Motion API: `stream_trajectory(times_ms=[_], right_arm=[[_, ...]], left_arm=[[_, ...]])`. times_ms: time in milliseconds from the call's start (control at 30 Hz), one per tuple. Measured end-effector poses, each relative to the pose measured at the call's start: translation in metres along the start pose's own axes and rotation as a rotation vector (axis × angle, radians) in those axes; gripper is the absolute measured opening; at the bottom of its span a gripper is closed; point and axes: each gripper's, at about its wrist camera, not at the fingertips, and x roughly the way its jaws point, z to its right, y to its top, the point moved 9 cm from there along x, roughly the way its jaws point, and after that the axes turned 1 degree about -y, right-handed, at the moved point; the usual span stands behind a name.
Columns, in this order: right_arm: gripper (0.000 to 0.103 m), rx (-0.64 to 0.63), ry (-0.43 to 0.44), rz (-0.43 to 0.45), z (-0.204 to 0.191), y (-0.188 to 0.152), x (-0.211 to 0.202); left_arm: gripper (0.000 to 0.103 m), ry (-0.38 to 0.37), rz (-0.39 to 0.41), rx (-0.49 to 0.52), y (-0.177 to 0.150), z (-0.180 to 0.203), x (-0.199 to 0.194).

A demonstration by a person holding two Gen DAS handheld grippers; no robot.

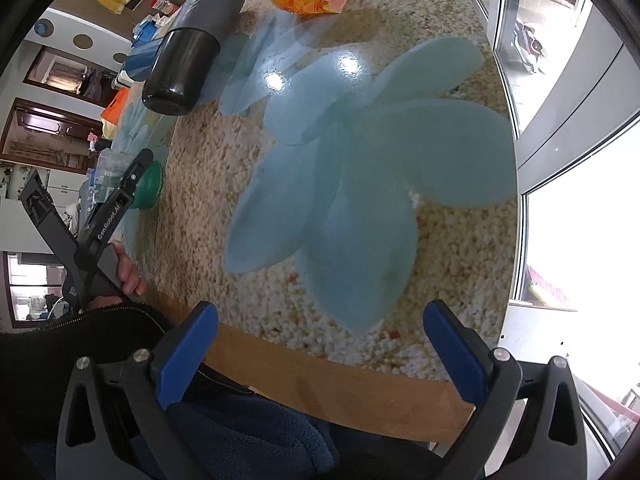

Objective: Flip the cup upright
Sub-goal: 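Lift the clear cup with the left tool and set it upright, then open the left tool and pull it back from the cup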

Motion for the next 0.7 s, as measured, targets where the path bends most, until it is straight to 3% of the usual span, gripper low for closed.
stream_trajectory(times_ms=[300,600,700], right_arm=[[0.103,-0.009,0.056,0.016,-0.016,0.007,0.000],[0.103,0.011,0.164,0.086,-0.047,0.035,-0.007],[0.103,-0.048,0.145,0.143,-0.067,0.051,-0.019]], left_arm=[[0.102,-0.041,-0.075,0.001,0.006,0.003,-0.016],[0.103,-0.143,-0.215,0.073,0.037,0.008,-0.054],[0.103,-0.144,-0.246,0.108,0.051,0.009,-0.068]])
